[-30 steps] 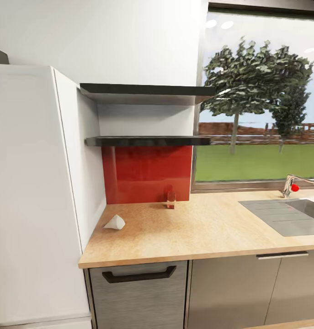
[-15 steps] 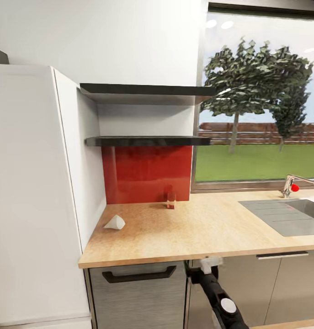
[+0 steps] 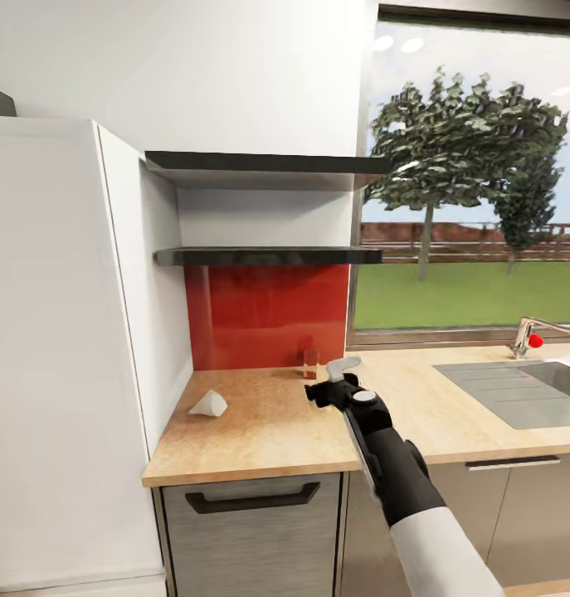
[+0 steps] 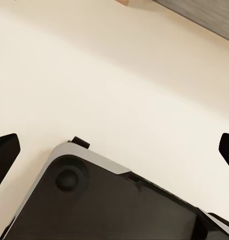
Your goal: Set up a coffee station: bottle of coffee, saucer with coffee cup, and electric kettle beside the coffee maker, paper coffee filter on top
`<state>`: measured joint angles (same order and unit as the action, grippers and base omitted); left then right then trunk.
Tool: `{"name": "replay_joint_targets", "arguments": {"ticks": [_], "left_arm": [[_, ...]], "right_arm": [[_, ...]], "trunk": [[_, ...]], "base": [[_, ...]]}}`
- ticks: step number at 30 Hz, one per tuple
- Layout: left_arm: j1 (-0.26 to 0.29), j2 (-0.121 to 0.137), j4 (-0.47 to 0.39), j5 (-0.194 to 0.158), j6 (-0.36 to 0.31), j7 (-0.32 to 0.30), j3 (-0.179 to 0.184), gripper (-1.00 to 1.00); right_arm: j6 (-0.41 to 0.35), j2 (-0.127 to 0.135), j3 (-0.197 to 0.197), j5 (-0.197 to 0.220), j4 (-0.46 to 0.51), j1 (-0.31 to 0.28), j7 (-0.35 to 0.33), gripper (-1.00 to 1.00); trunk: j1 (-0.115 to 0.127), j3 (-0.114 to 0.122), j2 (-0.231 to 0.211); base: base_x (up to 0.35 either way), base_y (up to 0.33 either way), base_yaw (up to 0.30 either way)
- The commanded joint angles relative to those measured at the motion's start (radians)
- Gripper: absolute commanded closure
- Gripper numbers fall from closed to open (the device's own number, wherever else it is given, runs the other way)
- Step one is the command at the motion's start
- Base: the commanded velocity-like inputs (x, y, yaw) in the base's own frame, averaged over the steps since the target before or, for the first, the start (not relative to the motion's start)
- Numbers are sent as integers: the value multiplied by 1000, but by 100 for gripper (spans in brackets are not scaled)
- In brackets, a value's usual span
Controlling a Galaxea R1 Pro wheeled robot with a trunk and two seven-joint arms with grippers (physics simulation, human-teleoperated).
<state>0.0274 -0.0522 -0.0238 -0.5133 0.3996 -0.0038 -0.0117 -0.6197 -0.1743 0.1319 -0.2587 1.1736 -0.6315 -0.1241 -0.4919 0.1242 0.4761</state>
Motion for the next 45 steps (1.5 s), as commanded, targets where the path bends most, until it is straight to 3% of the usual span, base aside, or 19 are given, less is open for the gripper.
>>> {"name": "replay_joint_targets", "arguments": {"ticks": [1,6,11,14,17,23,29,39,45], "left_arm": [[0,0,0,-1,3,0,-2,-100],[0,-1,-1,1,3,1,-3,-100],[0,-1,-1,1,-1,1,-2,-100],[0,-1,0,1,-4,7,0,-100],[0,-6,5,-2,-4,10,4,-100],[0,-11,16,-7,-10,19,3,-100],[0,-5,19,-13,-27,21,2,-100],[0,5,15,-18,-31,16,-2,-100],[0,5,13,-18,-31,11,-4,-100]], "right_arm": [[-17,0,1,-7,-32,-32,-18,-100],[6,0,3,87,-326,-246,-100,-100],[86,0,3,139,-519,-345,-124,-100],[189,0,3,147,-653,-389,-129,-100],[284,0,3,148,-731,-402,-130,-100],[399,0,7,133,-765,-406,-118,-100],[513,0,2,122,-861,-407,-109,-100],[552,0,-3,132,-933,-407,-94,-100],[552,0,-4,181,-960,-407,-106,-100]], "trunk": [[0,-1,1],[0,-1,1],[0,-1,1],[0,-1,1],[0,-1,1],[0,-1,1],[0,-1,1],[0,-1,1],[0,-1,1]], "base": [[0,0,0],[0,0,0],[0,0,0],[0,0,0],[0,0,0],[0,0,0],[0,0,0],[0,0,0],[0,0,27]]}}
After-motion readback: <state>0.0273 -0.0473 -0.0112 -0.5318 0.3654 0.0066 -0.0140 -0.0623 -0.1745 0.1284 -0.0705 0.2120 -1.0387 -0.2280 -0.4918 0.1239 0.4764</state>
